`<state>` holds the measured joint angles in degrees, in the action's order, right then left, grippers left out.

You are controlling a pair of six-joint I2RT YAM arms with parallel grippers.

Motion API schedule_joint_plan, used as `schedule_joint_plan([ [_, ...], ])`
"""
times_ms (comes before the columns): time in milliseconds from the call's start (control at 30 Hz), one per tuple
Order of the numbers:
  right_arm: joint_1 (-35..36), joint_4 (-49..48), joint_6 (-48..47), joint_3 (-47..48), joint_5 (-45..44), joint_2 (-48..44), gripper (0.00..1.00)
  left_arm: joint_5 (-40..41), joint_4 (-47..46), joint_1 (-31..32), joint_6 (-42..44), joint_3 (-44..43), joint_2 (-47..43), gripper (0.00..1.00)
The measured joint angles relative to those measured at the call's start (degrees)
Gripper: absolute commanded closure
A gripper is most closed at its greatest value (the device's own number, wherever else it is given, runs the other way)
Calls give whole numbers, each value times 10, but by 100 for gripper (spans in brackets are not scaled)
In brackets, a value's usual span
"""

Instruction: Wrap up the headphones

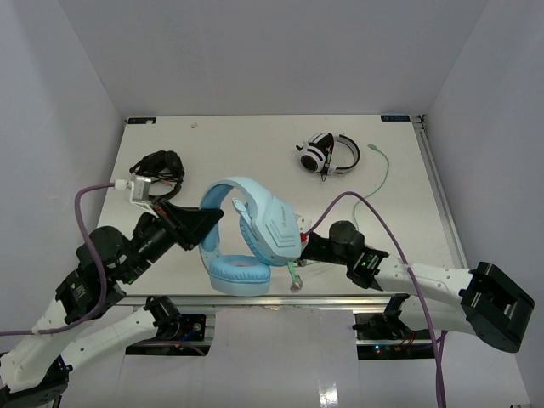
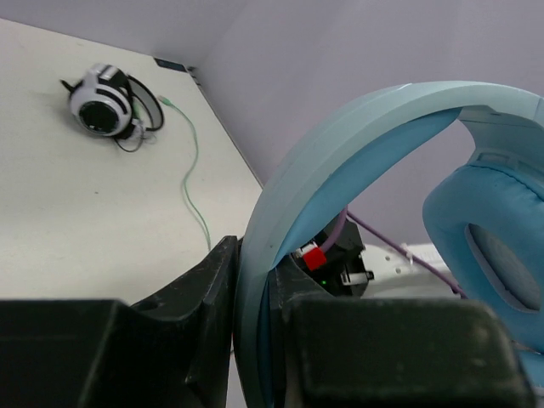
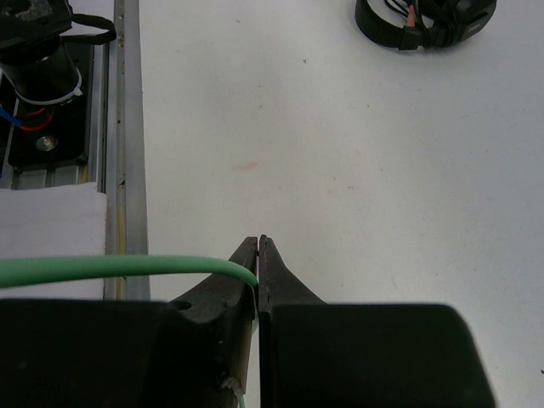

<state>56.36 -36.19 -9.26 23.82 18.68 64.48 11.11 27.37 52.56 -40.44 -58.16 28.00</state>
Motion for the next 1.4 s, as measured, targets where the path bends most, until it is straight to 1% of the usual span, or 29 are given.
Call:
schedule_joint_plan([
  [200,0,3,-2,43,16,12,92,-126,-38,0,11,25,49,100],
  [333,0,30,-5,82,14,30,92,-198,-57,0,40,36,82,100],
  [467,-1,71,-15,118,-16,34,92,-236,-63,0,75,80,94,100],
  [600,-21,124,-19,142,-41,33,92,-241,-45,0,102,133,96,100],
  [800,-92,224,-15,208,-50,30,92,-216,-17,0,121,163,117,100],
  [933,-104,282,-14,253,-55,28,92,-174,-17,-1,118,164,133,100],
  [1067,-105,329,-12,288,-60,25,92,-105,-17,-1,102,165,178,100],
  [1300,-107,400,-9,294,-66,23,92,54,-16,-2,72,166,287,100],
  [1400,-109,421,-3,294,-66,23,92,100,-11,-1,56,163,338,100],
])
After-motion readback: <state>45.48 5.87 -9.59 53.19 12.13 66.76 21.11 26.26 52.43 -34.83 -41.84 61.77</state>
